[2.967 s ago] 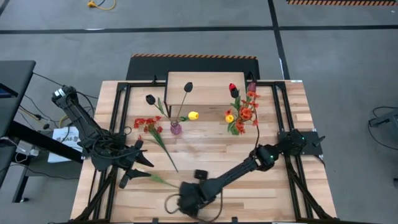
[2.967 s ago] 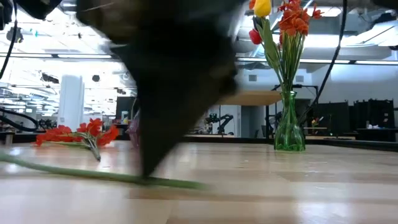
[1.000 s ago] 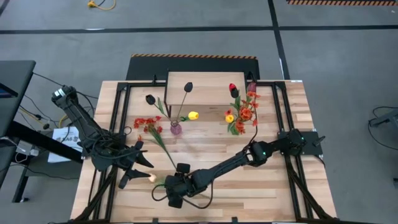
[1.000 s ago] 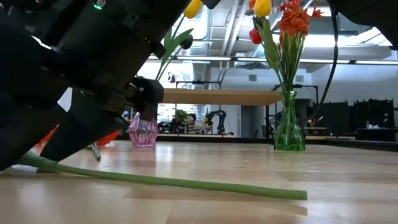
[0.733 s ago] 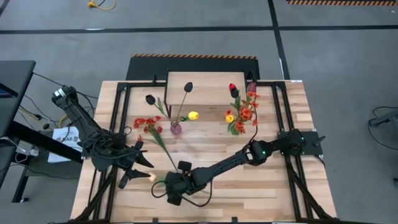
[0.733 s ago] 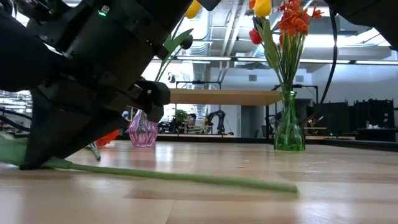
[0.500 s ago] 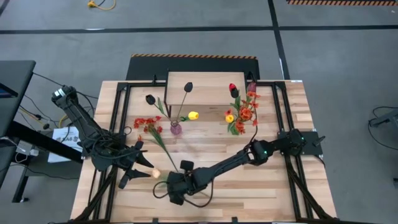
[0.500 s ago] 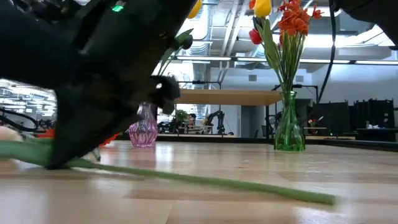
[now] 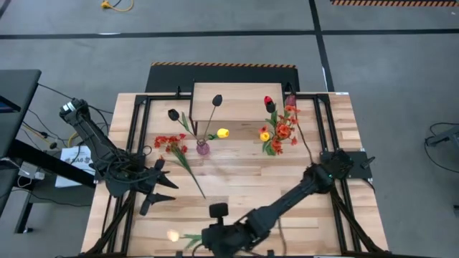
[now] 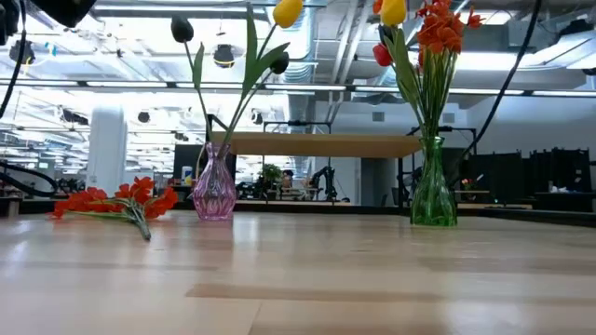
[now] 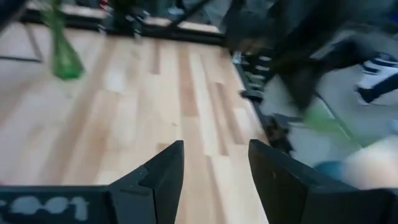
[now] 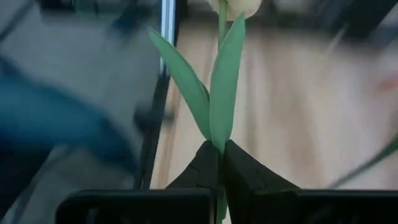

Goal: Pick and place flowers into a vace then onto a shelf
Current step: Put the light orange tulip into the purple vase

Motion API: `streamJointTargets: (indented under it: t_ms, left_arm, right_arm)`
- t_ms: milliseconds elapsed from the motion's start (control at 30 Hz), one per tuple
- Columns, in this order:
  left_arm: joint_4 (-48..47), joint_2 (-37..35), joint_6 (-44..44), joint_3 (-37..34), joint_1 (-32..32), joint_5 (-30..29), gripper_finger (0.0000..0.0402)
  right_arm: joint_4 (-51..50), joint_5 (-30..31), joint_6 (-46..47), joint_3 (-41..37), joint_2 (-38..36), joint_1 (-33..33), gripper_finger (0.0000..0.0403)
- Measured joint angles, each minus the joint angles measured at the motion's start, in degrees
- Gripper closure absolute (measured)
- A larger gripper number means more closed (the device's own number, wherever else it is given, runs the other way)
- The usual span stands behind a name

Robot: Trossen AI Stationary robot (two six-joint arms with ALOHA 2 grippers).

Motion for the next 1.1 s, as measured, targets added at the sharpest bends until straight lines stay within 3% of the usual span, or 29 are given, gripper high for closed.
streamJointTargets:
  t_ms: [267, 433, 633, 867, 1100]
  left_arm:
    - [0.62, 0.00, 2.33, 0.00, 0.00, -12.70, 0.0232]
    - [3.95, -0.02, 3.73, 0.00, 0.02, -14.96, 0.0232]
    - [7.14, -0.02, 4.89, 0.00, 0.00, -13.16, 0.0232]
    - [9.11, -0.01, 5.23, 0.00, 0.00, -11.83, 0.0232]
    - [19.21, -0.11, 13.23, 0.00, 0.00, -11.83, 0.0232]
  right_arm:
    - [17.15, 21.01, -14.50, 0.09, -5.80, 0.90, 0.0402]
    - [24.36, 27.85, -16.14, 0.20, -7.10, -1.15, 0.0402]
    - [24.36, 28.18, -11.18, 0.17, -6.91, -5.02, 0.0403]
    - [22.80, 23.30, -7.99, 0.17, -6.91, -7.79, 0.0403]
    - [17.45, 23.03, -5.16, 0.15, -6.91, -8.05, 0.0403]
